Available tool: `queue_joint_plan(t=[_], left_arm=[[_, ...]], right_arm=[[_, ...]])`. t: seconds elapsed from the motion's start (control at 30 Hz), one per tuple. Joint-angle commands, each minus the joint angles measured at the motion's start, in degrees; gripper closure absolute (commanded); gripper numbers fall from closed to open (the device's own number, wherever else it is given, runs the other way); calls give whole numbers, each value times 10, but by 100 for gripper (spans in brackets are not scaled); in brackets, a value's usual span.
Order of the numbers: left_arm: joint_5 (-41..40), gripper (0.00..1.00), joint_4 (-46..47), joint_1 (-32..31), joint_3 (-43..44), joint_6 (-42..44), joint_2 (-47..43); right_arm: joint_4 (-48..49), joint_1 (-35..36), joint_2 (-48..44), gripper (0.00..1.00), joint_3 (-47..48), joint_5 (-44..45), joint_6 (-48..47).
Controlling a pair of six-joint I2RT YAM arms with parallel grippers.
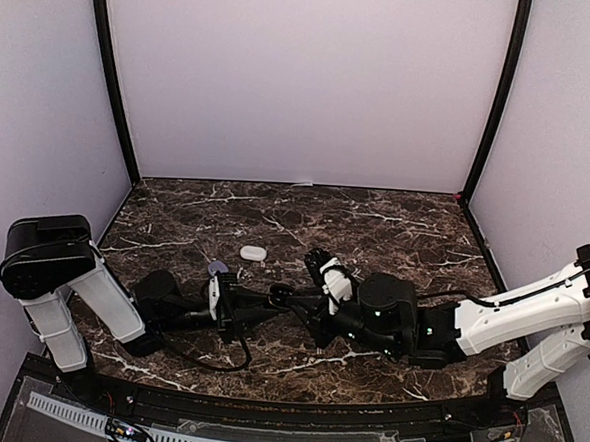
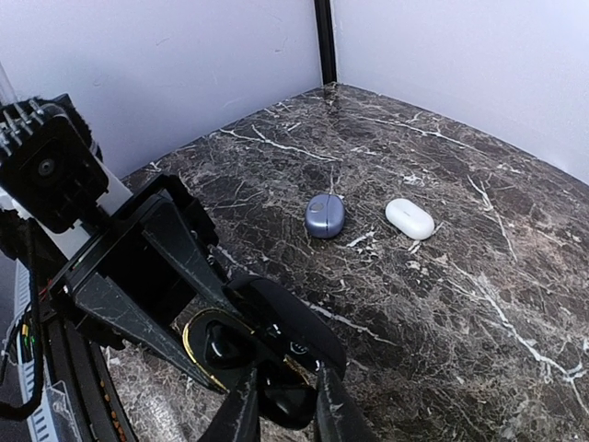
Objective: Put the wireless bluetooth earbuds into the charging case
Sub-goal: Insert the right earbud into the right side groove of the charging case.
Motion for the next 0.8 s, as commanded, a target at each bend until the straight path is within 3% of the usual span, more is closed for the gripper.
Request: queue_joint_plan(t=[0.0, 0.63, 0.7, 0.77], left_arm=[[1, 99, 133, -5, 2, -14, -7], [8, 99, 136, -5, 1, -19, -8], [9, 99, 136, -5, 1, -19, -7], [8, 99, 136, -5, 2, -22, -6]], right_arm=[[-5, 6, -21, 76, -2, -9, 13], [-16, 6, -40, 74, -2, -4, 32], [-17, 6, -43, 69, -3, -6, 34], [-18, 6, -46, 58, -4, -11, 33]])
